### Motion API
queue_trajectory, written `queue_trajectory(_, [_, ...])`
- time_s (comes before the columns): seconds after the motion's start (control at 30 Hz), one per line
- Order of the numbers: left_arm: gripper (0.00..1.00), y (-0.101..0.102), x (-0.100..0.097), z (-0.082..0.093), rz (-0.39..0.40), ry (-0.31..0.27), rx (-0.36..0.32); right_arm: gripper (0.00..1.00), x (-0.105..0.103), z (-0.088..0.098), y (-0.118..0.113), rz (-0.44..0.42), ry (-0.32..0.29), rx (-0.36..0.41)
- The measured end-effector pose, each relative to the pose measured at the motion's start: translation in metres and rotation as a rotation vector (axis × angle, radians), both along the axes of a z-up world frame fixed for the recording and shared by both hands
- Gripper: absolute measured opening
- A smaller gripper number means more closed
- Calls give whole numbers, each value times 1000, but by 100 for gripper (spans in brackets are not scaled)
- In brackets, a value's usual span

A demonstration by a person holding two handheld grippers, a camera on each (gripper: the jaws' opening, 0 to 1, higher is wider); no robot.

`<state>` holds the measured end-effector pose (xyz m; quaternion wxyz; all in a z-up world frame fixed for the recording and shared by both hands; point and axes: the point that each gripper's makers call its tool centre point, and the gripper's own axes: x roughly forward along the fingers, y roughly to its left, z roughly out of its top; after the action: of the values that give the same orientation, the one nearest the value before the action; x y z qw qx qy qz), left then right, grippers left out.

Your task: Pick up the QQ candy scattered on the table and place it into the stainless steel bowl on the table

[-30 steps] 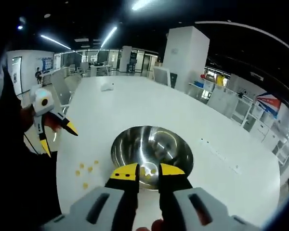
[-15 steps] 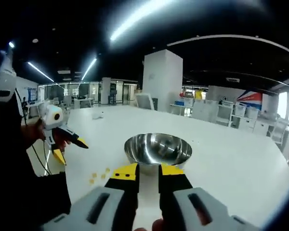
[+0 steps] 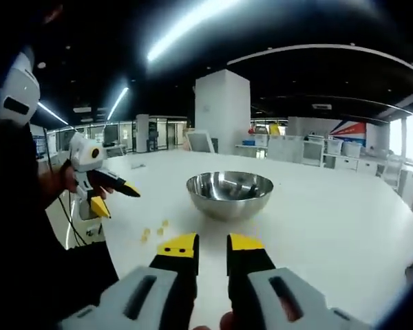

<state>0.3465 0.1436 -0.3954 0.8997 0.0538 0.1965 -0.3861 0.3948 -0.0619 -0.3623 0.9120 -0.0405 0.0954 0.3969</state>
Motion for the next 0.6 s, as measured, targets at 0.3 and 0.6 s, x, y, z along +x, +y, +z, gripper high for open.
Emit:
queue_trajectory(0.3, [68, -5, -3, 2, -19, 1, 3, 17, -4, -19, -5, -5, 43, 3])
queue_trajectory(0.6, [68, -1, -5, 0, 0, -1, 5, 17, -12, -30, 1, 11, 56, -1])
